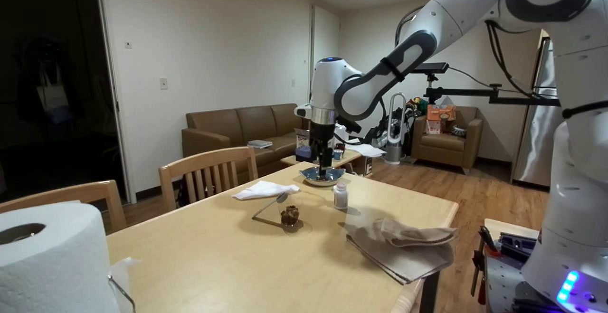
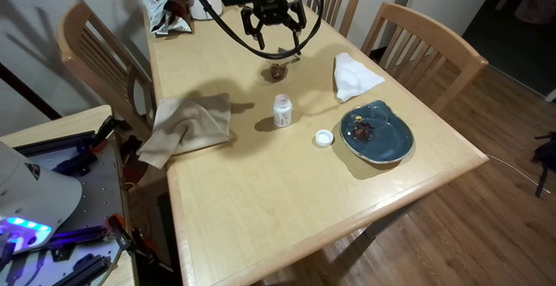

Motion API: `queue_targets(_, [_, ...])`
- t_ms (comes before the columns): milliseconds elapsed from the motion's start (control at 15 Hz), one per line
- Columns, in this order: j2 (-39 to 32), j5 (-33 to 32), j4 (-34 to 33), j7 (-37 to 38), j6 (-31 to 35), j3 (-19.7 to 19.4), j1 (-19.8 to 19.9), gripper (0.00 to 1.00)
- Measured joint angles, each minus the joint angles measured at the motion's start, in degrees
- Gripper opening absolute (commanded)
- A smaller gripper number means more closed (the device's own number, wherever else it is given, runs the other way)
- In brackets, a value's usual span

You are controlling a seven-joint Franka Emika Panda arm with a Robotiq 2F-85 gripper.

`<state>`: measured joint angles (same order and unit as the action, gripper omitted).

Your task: Place the grey measuring spoon inside the glass cup

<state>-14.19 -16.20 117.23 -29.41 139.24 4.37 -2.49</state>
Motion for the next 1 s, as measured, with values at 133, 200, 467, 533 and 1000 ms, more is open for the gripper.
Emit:
queue_targets(133, [0.00,0.00,0.00,0.00,0.00,-0.02,0.00,1.00])
queue_targets(200, [-0.02,0.57,0.00,-0.69,0.02,0.23,0.07,1.00])
queue_targets(467, [-1.15,12.73,-0.57,-7.25,4.25,3.91,0.54,1.00])
queue_targets(533, [-1.85,16.57,-1.25,-7.88,4.88,5.18,0.67,1.00])
queue_targets(1000, [-7.05,25.87,-7.86,-8.29,2.78,7.88,1.10,1.00])
